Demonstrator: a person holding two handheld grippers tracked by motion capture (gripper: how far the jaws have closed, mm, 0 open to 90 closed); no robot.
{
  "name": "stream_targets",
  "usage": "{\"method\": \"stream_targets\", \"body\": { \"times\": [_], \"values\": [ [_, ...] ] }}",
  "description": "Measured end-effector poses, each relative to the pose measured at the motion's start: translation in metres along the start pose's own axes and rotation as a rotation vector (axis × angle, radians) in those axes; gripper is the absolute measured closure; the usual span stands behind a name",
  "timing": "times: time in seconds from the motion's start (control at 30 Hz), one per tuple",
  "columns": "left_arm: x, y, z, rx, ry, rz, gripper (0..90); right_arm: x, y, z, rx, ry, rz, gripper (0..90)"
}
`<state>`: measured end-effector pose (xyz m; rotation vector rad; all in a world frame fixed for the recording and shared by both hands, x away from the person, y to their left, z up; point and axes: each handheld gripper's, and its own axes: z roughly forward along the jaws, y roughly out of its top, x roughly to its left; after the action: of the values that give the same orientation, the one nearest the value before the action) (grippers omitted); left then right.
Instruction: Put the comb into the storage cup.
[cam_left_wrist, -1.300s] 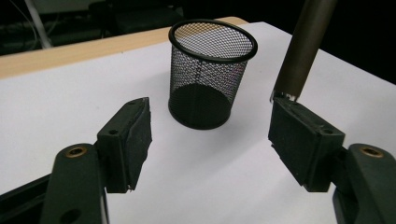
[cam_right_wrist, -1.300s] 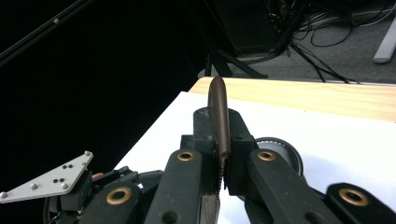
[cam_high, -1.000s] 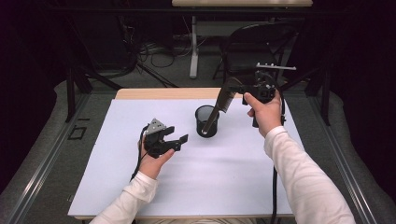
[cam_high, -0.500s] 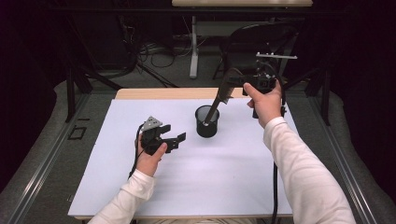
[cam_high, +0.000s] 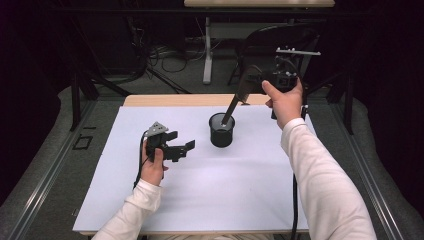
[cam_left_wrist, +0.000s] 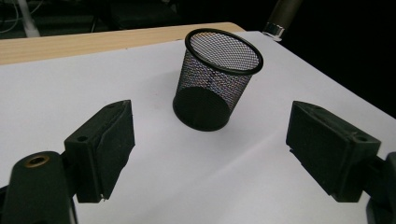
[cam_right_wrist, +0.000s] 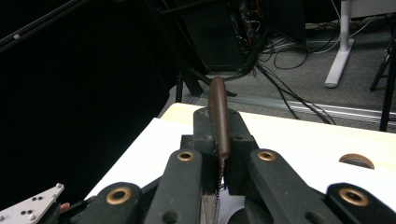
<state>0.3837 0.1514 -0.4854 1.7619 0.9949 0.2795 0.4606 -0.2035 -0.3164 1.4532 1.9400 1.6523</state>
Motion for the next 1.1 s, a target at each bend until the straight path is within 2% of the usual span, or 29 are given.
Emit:
{"method": "stream_targets", "body": {
  "times": [0.23, 0.5, 0.6, 0.67, 0.8, 1.1],
  "values": [
    [0.002, 0.000, -0.001, 0.004, 0.025, 0.005, 15.3, -0.002, 0.004, 0.004, -0.005, -0.037, -0.004, 86.4],
    [0.003, 0.000, -0.002, 0.005, -0.002, 0.002, 15.2, -0.001, 0.006, 0.012, -0.008, -0.068, -0.003, 86.4],
    [0.002, 0.000, -0.002, 0.003, 0.004, 0.005, 15.1, -0.001, 0.007, 0.017, -0.006, -0.075, -0.006, 86.4],
    [0.002, 0.000, -0.002, 0.005, 0.005, 0.005, 13.1, 0.000, 0.006, 0.020, -0.005, -0.075, -0.001, 86.4],
    [0.003, 0.000, -0.001, 0.021, -0.015, 0.008, 3.7, 0.000, 0.004, 0.027, 0.005, -0.089, -0.006, 86.4],
    [0.002, -0.001, 0.001, 0.035, -0.017, 0.030, 0.4, 0.002, -0.001, 0.040, 0.017, -0.104, -0.014, 86.4]
  ]
}}
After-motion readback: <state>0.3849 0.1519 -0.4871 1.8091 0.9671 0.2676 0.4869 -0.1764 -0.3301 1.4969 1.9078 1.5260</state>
